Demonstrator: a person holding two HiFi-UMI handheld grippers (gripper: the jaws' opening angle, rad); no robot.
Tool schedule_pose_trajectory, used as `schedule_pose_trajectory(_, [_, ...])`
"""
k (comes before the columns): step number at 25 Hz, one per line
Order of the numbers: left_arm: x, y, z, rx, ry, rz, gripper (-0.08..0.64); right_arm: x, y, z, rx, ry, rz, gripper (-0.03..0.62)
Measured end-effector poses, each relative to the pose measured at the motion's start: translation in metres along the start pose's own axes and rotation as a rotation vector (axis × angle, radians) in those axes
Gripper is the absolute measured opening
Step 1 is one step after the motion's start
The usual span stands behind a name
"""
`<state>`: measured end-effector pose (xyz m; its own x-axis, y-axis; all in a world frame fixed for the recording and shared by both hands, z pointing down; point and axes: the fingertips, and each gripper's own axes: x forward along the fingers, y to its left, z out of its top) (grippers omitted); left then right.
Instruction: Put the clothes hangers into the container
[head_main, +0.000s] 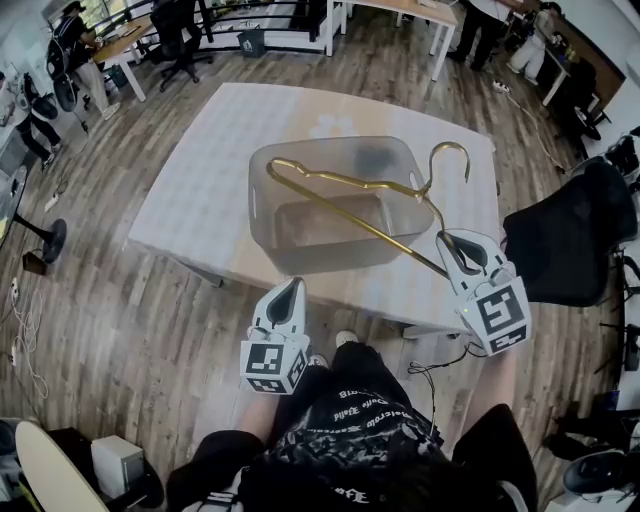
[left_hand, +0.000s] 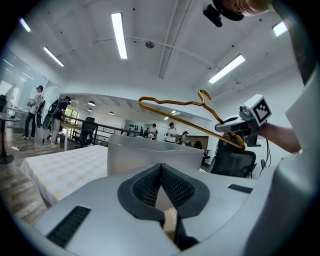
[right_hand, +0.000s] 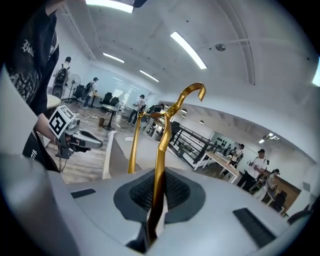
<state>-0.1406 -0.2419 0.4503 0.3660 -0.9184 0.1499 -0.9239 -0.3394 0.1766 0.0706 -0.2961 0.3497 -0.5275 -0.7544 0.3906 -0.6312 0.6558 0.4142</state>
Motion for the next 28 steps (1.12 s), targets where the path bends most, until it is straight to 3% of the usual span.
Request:
schedule_pose_trajectory(5, [0.013,-0.008,0.010,0.006,0.000,0.005,0.020,0.014,-0.036,0.009,-0.079,0.054,0.014,0.009])
schedule_pose_trajectory(11, [0.022,-0.007,0.009,0.006,0.006,0.043,0.020,0.051,-0.063,0.008,-0.138,0.133,0.089,0.008])
schedule_pose_trajectory(23, [0.026,0.012,-0.003,-0.010,0.028,0.133,0.020,0.134,-0.064,-0.015,-0.266,0.329,0.252,0.008])
schedule_pose_trajectory(28, [0.037,0.018,-0.005,-0.024,0.030,0.156,0.020,0.160,-0.055,-0.018,-0.276,0.365,0.298,0.008])
